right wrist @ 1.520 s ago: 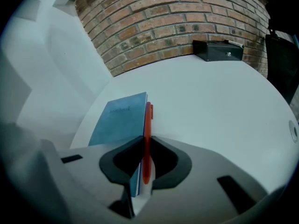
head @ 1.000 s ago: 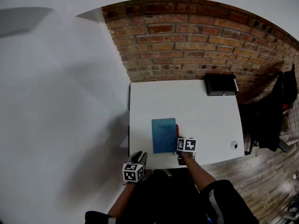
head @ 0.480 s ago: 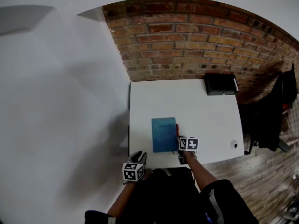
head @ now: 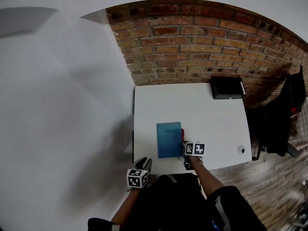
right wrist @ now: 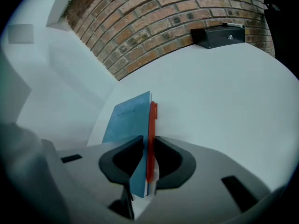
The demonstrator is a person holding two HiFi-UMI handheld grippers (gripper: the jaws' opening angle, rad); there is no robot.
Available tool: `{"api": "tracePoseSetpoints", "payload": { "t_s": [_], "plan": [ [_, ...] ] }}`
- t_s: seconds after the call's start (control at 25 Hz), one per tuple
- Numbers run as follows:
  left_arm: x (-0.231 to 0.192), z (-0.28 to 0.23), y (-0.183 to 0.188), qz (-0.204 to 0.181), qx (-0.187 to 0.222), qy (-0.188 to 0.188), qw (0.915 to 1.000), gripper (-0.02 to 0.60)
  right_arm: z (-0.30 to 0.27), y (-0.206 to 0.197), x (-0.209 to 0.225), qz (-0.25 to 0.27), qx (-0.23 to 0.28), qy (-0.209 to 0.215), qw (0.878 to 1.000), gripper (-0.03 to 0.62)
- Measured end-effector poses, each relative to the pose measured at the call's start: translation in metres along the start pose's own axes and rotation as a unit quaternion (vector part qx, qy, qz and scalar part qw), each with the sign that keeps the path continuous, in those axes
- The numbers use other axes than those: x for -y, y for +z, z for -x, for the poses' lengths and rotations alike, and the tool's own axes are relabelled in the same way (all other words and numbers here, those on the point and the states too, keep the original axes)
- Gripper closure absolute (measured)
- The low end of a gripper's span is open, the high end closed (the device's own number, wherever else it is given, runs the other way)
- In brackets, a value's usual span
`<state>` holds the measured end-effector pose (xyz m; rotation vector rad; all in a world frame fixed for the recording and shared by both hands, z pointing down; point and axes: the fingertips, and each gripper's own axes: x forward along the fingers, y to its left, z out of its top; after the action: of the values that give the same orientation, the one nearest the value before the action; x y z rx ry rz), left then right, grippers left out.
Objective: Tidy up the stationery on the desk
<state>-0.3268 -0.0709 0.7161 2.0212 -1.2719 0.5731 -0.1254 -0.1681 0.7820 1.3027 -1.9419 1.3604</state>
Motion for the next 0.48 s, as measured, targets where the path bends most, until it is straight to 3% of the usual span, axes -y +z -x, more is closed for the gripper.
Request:
{"api": "tracePoseSetpoints", "payload": {
  "t_s": [0.48],
  "plan": [
    [0.009, 0.002, 0.004, -0.012, 0.006, -0.015, 0.9998, 0.465, 0.022, 0.009, 0.002, -0.003, 0.064, -0.030, 0.998, 0.526]
  ]
}}
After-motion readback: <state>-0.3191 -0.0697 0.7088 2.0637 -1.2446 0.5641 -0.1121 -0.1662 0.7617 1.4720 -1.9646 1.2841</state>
